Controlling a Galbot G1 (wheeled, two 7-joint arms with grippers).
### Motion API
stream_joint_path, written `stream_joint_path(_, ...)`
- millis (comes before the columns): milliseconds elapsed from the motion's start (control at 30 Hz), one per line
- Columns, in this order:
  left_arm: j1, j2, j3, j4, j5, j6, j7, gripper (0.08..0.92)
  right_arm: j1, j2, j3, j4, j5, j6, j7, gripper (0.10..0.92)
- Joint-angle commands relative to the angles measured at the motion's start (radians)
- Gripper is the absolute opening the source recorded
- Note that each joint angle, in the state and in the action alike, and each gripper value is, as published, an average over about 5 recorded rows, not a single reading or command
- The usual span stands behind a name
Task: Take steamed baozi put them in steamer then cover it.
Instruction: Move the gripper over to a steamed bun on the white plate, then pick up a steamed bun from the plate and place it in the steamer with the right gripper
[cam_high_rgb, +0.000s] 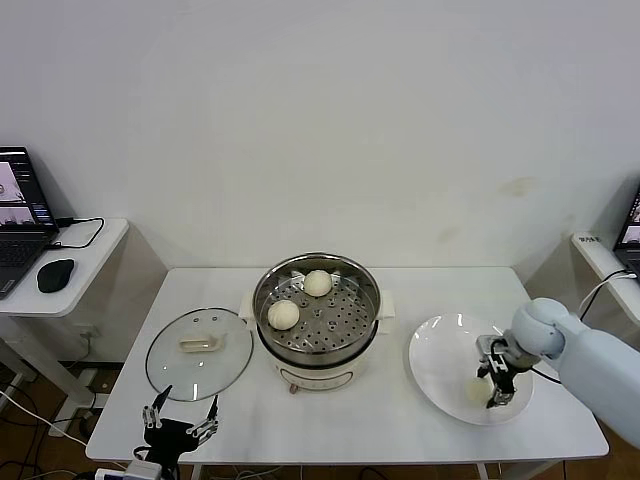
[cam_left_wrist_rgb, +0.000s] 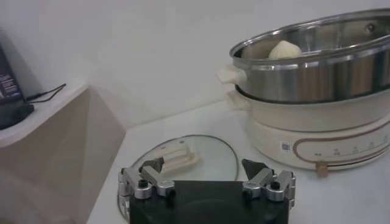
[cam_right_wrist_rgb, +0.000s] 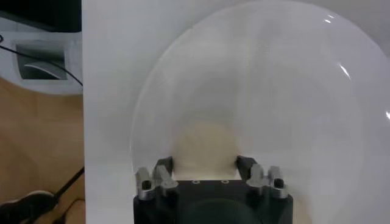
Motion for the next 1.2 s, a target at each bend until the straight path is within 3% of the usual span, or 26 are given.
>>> stream_joint_path(33, -0.001, 0.0, -0.001, -0.002, -0.001, -0.001, -0.001, 0.823, 0.037, -0.005, -0.001, 0.001, 0.016, -0.002, -0.004, 0.592)
stream_joint_path(333, -0.021, -0.002, -0.016, 0.002, -0.007, -0.003, -0.01, 0.823, 0.356, 0.022, -0.116, -0.03, 0.201, 0.007, -0.041, 0.586)
stream_joint_path(467, -0.021, -0.008, -0.021, 0.002, -0.019, -0.005, -0.012, 0.823, 0.594, 0.098, -0.262, -0.102, 0.339, 0.086, -0.073, 0.539)
stream_joint_path(800, -0.024, -0.009, -0.038, 0.005, -0.034, -0.011, -0.019, 0.823, 0.839, 0.305, -0.428, -0.207, 0.449, 0.166, -0.117, 0.518)
stream_joint_path(1067, -0.033, -0.01, -0.05, 0.009, -0.042, -0.011, -0.028, 0.823, 0.934, 0.536, -0.454, -0.422, 0.475, 0.434, -0.16, 0.518)
stream_joint_path(1200, -0.034, -0.01, -0.057, 0.017, -0.048, -0.015, -0.039, 0.823, 0.95, 0.618, -0.492, -0.45, 0.469, 0.538, -0.142, 0.518)
